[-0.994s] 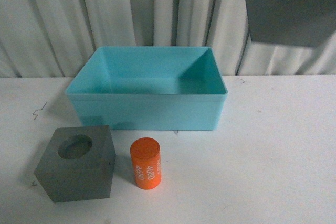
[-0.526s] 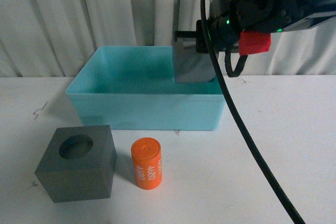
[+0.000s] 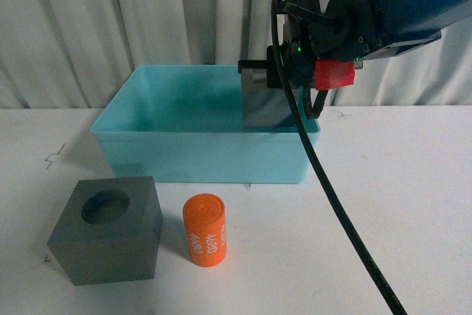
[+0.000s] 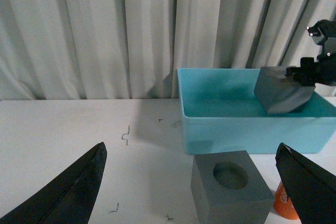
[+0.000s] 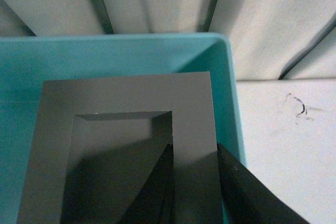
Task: Place gray and orange parts in blue box
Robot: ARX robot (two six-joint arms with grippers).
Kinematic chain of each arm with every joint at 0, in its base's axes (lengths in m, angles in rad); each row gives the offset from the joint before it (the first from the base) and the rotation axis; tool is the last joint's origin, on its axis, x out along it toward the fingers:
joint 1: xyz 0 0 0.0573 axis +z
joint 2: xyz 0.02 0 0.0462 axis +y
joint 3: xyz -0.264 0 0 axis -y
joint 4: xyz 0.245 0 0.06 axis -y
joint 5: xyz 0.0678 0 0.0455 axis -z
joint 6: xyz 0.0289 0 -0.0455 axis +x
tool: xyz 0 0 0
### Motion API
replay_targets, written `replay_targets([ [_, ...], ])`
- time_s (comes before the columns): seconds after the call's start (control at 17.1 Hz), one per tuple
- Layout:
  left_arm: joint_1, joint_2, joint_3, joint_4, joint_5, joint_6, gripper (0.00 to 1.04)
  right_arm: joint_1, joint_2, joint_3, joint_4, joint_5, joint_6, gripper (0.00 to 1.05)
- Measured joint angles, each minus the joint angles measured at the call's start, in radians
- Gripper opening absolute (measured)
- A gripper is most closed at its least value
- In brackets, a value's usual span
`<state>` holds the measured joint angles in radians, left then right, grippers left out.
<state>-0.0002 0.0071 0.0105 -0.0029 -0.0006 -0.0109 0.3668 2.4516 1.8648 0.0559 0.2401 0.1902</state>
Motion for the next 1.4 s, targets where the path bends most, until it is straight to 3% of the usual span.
replay_targets([
  [0.18,0.000,0.000,0.000,0.000,0.000,0.000,0.98,0.000,0.009,0.006,-0.004,0.000,0.000,0.33],
  [0.29,0.000,0.000,0.000,0.000,0.000,0.000,0.98,0.002,0.012,0.005,-0.007,0.005,0.000,0.53],
  [0.53,0.000,0.000,0.000,0.000,0.000,0.000,0.98,-0.029,-0.148,-0.227,0.213,0.069,0.008,0.99],
  [0.7,0.000,0.000,0.000,0.000,0.000,0.000,0.98,-0.117,-0.620,-0.639,0.323,0.047,0.158,0.98],
  [0.76,0.000,0.000,0.000,0.000,0.000,0.000,0.98,-0.161,-0.829,-0.830,0.293,0.040,0.233,0.98],
  [0.88,0.000,0.000,0.000,0.000,0.000,0.000,0.98,-0.231,-1.172,-1.205,0.092,0.036,0.350,0.98],
  [0.94,0.000,0.000,0.000,0.000,0.000,0.000,0.98,-0.232,-1.249,-1.322,0.056,0.035,0.376,0.98],
  [0.99,0.000,0.000,0.000,0.000,0.000,0.000,0.98,-0.232,-1.258,-1.377,0.183,0.002,0.358,0.95],
  [1.11,0.000,0.000,0.000,-0.002,0.000,0.000,0.98,-0.263,-1.284,-1.538,0.660,-0.137,0.089,0.72],
  [1.17,0.000,0.000,0.000,0.000,0.000,0.000,0.98,-0.272,-1.329,-1.611,0.766,-0.146,-0.039,0.59],
  [1.4,0.000,0.000,0.000,0.000,0.000,0.000,0.98,-0.291,-1.397,-1.646,0.790,-0.159,-0.126,0.41],
])
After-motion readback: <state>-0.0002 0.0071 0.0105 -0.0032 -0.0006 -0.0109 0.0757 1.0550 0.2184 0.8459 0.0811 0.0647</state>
